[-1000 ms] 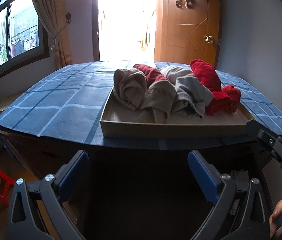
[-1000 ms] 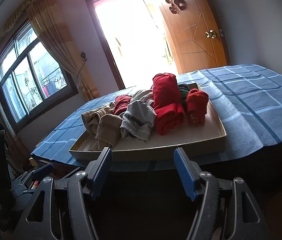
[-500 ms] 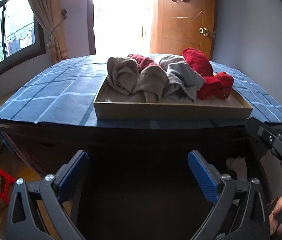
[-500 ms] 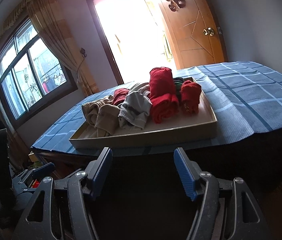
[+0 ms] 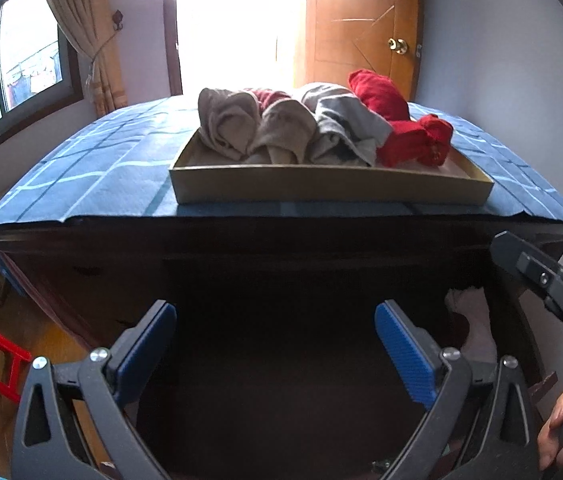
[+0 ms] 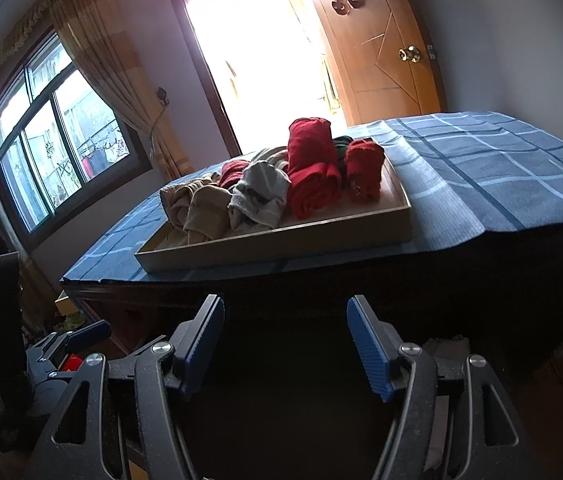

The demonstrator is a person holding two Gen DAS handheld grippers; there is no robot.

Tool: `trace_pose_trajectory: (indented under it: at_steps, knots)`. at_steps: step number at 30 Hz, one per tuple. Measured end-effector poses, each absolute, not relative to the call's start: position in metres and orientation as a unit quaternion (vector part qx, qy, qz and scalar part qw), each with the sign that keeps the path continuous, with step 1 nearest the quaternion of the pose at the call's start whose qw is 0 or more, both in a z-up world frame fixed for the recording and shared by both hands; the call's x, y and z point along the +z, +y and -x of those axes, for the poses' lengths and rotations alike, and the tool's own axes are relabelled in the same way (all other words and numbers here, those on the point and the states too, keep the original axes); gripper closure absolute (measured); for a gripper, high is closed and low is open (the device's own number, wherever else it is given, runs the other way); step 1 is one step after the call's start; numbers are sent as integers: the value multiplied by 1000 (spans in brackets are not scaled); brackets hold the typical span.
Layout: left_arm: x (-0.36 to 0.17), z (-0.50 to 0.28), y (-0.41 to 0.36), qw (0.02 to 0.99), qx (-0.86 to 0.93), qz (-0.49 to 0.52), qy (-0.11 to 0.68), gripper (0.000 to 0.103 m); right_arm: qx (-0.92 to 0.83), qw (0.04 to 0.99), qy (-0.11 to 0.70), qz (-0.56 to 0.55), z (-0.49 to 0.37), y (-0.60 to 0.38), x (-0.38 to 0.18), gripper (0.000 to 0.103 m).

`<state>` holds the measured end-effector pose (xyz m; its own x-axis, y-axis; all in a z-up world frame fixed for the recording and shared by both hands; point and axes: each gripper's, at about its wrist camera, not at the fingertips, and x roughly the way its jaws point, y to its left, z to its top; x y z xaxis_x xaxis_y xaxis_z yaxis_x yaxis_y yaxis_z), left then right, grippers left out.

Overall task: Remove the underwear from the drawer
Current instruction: 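Lower both open tools back into the drawer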

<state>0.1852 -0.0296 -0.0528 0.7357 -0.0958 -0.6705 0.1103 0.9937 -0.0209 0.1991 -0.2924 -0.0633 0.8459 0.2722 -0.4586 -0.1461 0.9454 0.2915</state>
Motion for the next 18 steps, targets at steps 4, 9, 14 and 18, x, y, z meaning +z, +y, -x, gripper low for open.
trace_pose_trajectory:
  at_steps: [4, 9, 14, 18]
  knots:
    - [-57, -181, -33, 929, -61, -13, 364, 2, 107, 951, 262, -126, -194, -296, -69, 36]
    - [-66, -177, -41, 923, -73, -23, 377, 2, 97, 949, 271, -125, -188, -305, -76, 36]
    - [-78, -175, -52, 914, -87, -41, 395, 2, 83, 945, 286, -132, -184, -319, -88, 36]
    - [-85, -174, -58, 907, -94, -55, 407, 2, 71, 941, 298, -141, -182, -330, -97, 36]
